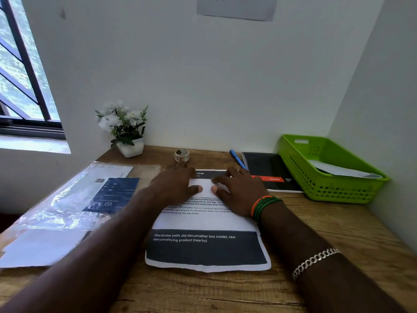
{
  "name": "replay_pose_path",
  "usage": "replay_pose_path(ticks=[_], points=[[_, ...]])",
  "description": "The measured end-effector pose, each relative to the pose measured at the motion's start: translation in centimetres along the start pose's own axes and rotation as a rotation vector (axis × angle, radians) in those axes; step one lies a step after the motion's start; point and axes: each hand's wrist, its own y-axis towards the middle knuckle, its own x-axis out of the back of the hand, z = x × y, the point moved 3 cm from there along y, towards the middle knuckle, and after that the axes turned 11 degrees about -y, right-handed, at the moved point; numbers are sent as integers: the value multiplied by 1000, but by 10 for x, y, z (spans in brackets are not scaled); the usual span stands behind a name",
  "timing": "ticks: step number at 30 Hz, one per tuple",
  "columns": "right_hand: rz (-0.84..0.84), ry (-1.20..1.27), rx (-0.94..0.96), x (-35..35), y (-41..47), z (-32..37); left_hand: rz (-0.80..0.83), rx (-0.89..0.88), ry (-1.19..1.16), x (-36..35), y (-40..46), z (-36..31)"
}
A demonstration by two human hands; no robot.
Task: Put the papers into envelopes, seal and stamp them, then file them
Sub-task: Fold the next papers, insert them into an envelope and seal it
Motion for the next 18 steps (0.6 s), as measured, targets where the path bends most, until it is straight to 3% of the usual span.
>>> replay_pose_path(ticks=[10,18], points=[[-13,-53,-16,0,2,3,34,-33,-46,-3,1,-7],[-98,-140,-133,7,2,-1,53,-29,-59,-3,2,-6]])
